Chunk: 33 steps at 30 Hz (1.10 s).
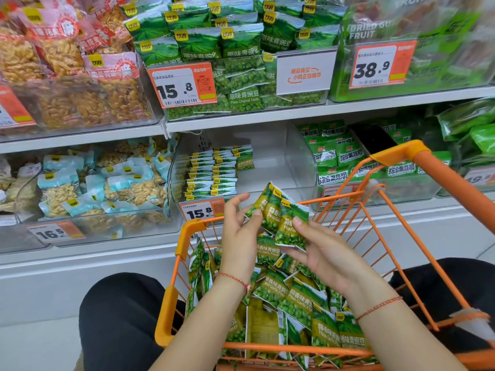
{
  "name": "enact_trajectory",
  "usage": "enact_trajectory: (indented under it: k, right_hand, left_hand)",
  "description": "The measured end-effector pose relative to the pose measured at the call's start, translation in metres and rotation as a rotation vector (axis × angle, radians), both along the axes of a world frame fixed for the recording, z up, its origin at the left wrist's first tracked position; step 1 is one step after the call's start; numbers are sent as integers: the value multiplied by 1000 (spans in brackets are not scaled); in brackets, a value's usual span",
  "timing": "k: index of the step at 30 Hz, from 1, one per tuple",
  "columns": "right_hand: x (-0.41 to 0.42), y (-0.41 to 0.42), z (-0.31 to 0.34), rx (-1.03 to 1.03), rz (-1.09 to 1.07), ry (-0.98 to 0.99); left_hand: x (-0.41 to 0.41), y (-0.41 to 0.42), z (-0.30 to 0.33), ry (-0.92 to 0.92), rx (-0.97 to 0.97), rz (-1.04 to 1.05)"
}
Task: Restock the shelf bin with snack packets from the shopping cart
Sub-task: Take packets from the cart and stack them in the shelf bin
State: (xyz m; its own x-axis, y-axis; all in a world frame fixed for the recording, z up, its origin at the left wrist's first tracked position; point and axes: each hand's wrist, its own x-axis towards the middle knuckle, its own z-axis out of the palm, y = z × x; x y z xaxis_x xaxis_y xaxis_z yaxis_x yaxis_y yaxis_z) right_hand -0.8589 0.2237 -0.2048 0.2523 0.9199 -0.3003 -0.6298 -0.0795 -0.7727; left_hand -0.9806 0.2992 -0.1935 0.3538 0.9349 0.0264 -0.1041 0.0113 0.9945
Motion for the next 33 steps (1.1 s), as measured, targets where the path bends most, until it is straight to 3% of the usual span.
enact_trajectory:
  k: [5, 9, 14, 24, 33]
  right_hand:
    - [-1, -2, 0, -42, -23, -131]
    - [-5, -3, 1, -64, -32, -293]
    - [-9, -3, 4, -42, -15, -338]
    - [-13, 0, 5, -70, 7, -513]
    - [-5, 19, 18, -50, 88, -360]
  left_hand:
    - [-2, 0, 8, 30, -4, -151]
    - [-1, -3, 5, 104, 55, -156]
    - [0, -9, 2, 157, 70, -204]
    - [-1, -20, 1, 508, 301, -291]
    - [-13, 2, 6, 611, 386, -238]
